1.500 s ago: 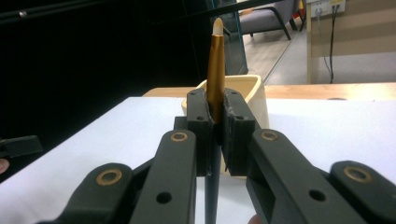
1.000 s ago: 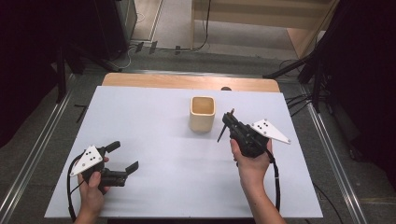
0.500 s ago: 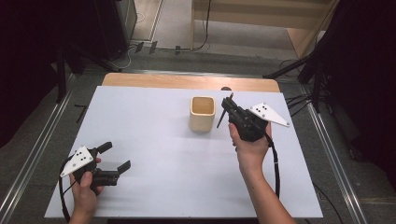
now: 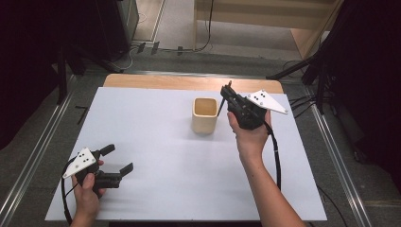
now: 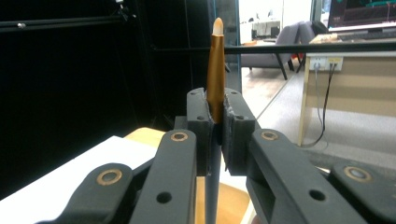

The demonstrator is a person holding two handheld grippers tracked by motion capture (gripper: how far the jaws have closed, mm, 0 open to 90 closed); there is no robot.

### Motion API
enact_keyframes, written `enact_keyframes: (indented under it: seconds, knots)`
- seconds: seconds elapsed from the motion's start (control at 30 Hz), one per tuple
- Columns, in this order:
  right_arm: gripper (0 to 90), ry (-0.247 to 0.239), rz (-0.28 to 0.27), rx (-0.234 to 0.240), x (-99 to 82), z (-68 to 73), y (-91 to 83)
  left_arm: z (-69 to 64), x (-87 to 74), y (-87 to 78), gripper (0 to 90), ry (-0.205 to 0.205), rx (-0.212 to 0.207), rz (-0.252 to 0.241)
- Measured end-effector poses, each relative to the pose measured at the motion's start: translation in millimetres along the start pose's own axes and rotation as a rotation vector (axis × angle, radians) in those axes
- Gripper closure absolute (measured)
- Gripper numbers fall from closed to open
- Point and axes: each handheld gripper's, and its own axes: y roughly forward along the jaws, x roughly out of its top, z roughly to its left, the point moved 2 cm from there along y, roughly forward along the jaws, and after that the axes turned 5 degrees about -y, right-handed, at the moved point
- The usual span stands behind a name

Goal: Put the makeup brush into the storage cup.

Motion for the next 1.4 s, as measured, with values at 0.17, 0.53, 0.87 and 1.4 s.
enact_keyframes:
  seconds: [0.17,0.53,0.87,1.4]
  knots:
    - [84.1,0.003,-0.002,-0.002,2.0,-1.6,7.7,-1.0,-0.2,1.0,0.0,0.003,-0.005,0.002]
    - [84.1,-0.002,-0.027,0.029,8.8,1.9,23.6,-1.6,-1.2,3.2,0.0,0.001,-0.013,0.010]
    - [84.1,0.005,-0.027,0.020,7.2,3.0,34.8,-3.2,-0.3,3.8,0.0,0.004,-0.023,0.005]
    - [84.1,-0.035,0.074,-0.019,-20.4,-2.0,52.6,-2.9,-0.4,3.9,0.0,-0.001,-0.034,-0.002]
